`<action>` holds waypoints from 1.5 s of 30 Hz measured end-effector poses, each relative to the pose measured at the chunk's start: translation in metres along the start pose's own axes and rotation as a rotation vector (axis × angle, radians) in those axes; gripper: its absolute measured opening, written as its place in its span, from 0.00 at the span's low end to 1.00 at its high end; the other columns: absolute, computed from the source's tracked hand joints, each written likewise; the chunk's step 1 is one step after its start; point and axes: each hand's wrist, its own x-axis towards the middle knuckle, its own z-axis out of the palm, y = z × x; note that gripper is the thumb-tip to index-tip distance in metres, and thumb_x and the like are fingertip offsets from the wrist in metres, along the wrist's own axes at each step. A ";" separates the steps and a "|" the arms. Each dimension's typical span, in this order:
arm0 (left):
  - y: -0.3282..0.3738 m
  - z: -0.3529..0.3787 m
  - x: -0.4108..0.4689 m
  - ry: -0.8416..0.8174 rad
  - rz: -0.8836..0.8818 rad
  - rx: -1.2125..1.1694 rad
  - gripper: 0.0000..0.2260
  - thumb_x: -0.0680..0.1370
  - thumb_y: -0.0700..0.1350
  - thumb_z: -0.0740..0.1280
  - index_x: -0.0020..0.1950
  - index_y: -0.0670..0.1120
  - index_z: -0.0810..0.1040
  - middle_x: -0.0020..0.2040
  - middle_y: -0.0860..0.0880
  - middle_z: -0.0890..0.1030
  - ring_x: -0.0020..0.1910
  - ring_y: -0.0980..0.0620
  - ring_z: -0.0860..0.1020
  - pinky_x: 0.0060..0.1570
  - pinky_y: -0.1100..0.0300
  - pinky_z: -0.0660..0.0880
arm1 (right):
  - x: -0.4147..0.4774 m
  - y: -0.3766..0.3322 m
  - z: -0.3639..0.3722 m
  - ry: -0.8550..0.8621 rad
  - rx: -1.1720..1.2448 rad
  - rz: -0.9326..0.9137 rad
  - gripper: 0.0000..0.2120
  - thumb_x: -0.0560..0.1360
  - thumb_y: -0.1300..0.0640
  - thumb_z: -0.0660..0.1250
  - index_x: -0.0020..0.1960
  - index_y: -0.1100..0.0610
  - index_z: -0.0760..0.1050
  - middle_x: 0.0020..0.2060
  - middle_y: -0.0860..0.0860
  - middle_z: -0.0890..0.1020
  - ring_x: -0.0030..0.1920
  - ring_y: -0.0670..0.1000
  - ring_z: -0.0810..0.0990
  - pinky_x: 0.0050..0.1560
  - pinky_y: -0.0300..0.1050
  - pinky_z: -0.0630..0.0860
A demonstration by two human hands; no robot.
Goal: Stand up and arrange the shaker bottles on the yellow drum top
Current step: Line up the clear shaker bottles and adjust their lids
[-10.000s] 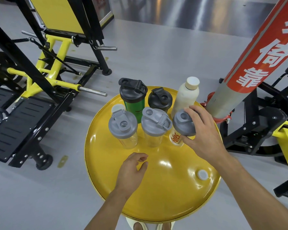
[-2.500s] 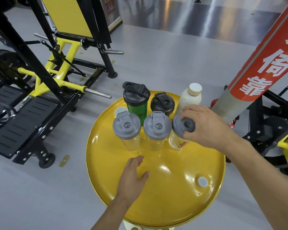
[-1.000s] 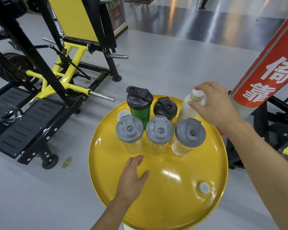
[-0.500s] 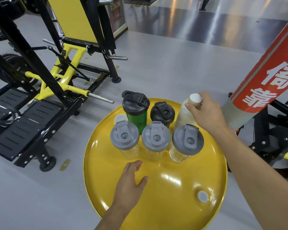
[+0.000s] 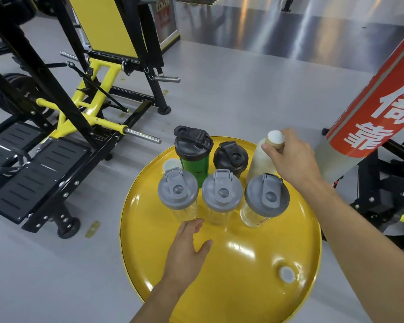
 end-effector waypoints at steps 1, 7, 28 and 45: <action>0.000 -0.001 0.000 0.000 0.001 -0.002 0.21 0.78 0.48 0.73 0.69 0.55 0.72 0.61 0.63 0.72 0.63 0.68 0.71 0.59 0.66 0.74 | 0.000 0.000 0.000 0.001 -0.003 0.000 0.21 0.78 0.43 0.66 0.60 0.58 0.70 0.51 0.58 0.83 0.53 0.64 0.78 0.44 0.51 0.69; 0.001 -0.004 0.000 -0.008 0.000 -0.011 0.21 0.78 0.48 0.72 0.69 0.57 0.71 0.62 0.63 0.72 0.63 0.68 0.71 0.58 0.68 0.73 | -0.002 -0.005 0.002 -0.007 0.009 0.018 0.22 0.78 0.42 0.67 0.61 0.57 0.70 0.51 0.57 0.83 0.54 0.64 0.78 0.44 0.51 0.68; 0.007 -0.015 0.001 -0.012 0.035 0.001 0.22 0.78 0.48 0.72 0.70 0.56 0.71 0.61 0.63 0.72 0.63 0.67 0.71 0.61 0.62 0.75 | -0.006 -0.012 -0.005 -0.112 0.058 0.044 0.28 0.77 0.46 0.70 0.72 0.56 0.67 0.63 0.57 0.79 0.65 0.62 0.75 0.61 0.55 0.73; 0.007 -0.027 -0.008 -0.049 0.073 -0.010 0.21 0.78 0.48 0.72 0.70 0.55 0.71 0.61 0.65 0.72 0.63 0.67 0.71 0.62 0.61 0.74 | -0.028 -0.021 -0.011 -0.064 0.012 0.016 0.36 0.77 0.47 0.71 0.78 0.56 0.60 0.74 0.57 0.70 0.73 0.60 0.68 0.70 0.56 0.66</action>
